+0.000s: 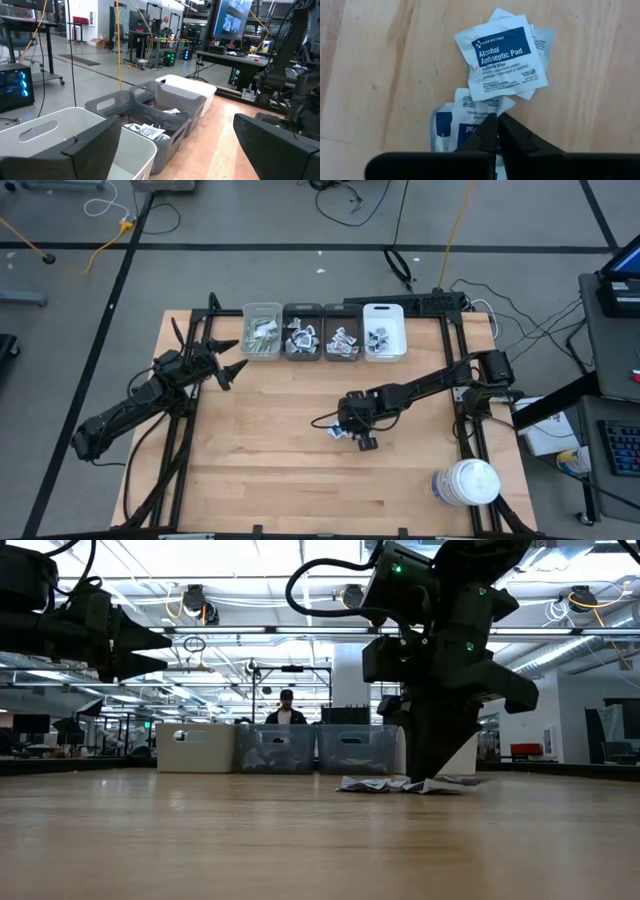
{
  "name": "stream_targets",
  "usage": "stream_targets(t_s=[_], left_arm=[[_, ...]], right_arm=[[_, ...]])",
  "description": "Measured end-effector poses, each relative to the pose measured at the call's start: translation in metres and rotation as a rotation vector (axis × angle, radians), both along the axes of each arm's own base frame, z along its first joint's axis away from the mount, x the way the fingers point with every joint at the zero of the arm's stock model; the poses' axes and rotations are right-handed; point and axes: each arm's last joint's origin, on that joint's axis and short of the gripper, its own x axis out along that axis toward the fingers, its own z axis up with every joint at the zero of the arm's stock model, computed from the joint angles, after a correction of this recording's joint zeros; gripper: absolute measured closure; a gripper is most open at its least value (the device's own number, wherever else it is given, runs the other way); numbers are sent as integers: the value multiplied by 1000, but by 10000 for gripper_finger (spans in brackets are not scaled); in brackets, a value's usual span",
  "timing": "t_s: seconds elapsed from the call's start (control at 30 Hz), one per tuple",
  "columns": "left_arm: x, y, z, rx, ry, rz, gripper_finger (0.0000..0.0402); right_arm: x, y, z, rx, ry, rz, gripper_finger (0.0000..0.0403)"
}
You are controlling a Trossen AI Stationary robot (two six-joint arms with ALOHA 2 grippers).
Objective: Pick & Place First Aid Supplies
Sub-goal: Put the alcohol pad into the white bin
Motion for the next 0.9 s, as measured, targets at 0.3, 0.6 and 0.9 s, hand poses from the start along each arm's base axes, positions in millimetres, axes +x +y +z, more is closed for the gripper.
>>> stream_targets(t_s=[0.3,0.6,0.9], left_arm=[[0,0,0,0,0,0,9],[0,0,0,-2,2,0,9],[0,0,0,-1,2,0,9]], right_arm=[[-9,-5,44,6,-75,-39,401],[-40,-10,84,10,-55,-107,402],[-62,-19,103,17,-15,-153,402]])
